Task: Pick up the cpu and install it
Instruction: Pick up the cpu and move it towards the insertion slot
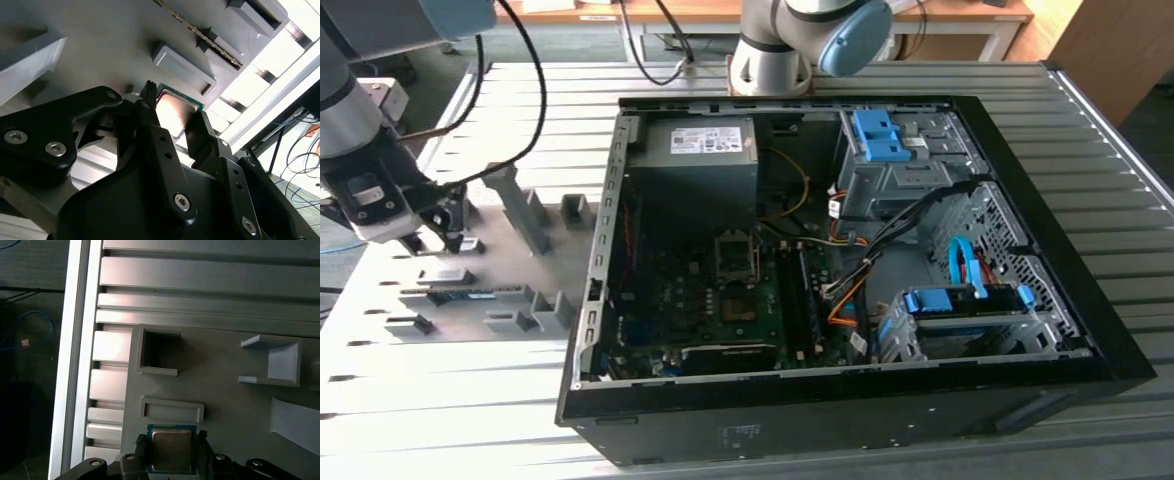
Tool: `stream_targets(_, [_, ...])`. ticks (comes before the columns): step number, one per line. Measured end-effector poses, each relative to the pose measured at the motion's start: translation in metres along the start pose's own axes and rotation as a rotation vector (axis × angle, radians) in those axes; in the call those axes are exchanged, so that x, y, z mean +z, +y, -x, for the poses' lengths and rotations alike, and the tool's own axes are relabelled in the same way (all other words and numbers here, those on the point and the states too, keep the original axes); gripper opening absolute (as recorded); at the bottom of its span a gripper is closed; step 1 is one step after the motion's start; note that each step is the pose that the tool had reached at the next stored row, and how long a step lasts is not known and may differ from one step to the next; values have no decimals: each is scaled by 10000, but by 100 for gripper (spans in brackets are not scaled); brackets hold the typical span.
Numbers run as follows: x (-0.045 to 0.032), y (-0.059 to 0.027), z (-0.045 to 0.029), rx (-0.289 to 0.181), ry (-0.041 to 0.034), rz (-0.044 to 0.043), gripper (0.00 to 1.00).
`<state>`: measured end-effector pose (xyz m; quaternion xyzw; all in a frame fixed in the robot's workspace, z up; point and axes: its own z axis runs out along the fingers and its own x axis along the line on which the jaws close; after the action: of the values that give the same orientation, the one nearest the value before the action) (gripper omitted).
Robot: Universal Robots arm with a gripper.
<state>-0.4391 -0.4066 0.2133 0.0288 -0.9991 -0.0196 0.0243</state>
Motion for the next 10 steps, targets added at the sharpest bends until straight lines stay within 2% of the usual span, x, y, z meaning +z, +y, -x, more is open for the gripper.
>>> stream_targets(10, [-216,9,-10,0,0,5,47])
